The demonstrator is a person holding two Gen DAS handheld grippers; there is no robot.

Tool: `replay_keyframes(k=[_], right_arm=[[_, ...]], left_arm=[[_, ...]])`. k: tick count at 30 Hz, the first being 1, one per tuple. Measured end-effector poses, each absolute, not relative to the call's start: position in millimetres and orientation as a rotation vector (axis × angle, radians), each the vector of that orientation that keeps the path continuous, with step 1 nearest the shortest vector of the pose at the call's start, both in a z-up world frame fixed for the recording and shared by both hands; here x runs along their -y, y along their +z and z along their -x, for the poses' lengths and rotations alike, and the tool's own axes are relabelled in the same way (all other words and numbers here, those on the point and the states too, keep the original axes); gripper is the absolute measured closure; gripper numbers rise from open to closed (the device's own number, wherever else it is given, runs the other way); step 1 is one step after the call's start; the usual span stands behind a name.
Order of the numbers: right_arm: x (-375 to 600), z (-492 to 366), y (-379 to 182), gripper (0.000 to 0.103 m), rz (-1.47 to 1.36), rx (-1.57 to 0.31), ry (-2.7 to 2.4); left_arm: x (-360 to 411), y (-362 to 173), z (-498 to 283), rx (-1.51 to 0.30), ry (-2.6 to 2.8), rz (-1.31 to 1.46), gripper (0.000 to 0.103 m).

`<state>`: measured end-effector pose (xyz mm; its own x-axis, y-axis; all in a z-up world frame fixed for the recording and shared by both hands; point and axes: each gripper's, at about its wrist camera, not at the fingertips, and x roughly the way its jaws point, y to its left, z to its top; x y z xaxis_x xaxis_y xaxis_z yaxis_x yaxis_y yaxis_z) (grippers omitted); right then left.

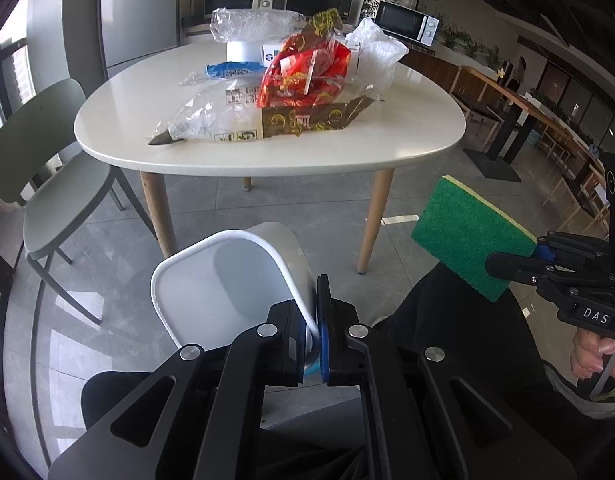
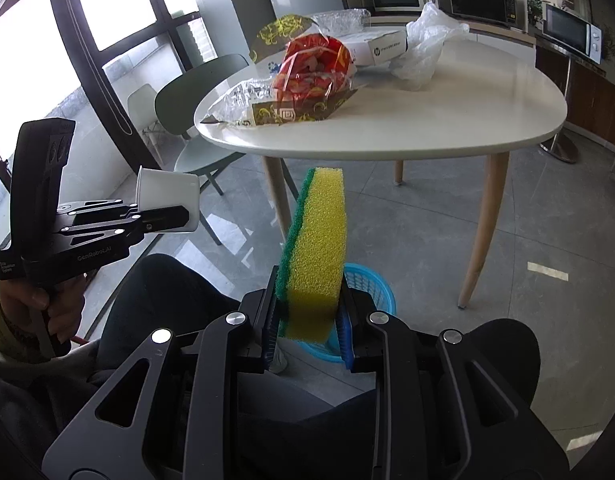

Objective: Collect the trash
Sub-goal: 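Carry the cup and sponge down over the blue wastebasket with both tools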

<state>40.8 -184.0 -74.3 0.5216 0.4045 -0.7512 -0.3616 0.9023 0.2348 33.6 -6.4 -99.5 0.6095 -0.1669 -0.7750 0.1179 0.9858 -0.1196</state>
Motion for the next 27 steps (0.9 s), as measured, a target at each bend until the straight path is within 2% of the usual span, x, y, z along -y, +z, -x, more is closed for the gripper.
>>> replay_keyframes(k=[9,27], right_arm=[[171,-73,-149,0.08,-0.063,-1.07,0.445],[148,-136,-255,0.08,-0.085,-1.286,0.378]], left_arm=[[2,-170,-59,-1.021,-0.15,0.109,0.099],[-15,-257,-102,-1.172,-0.1,0.223,0.099]])
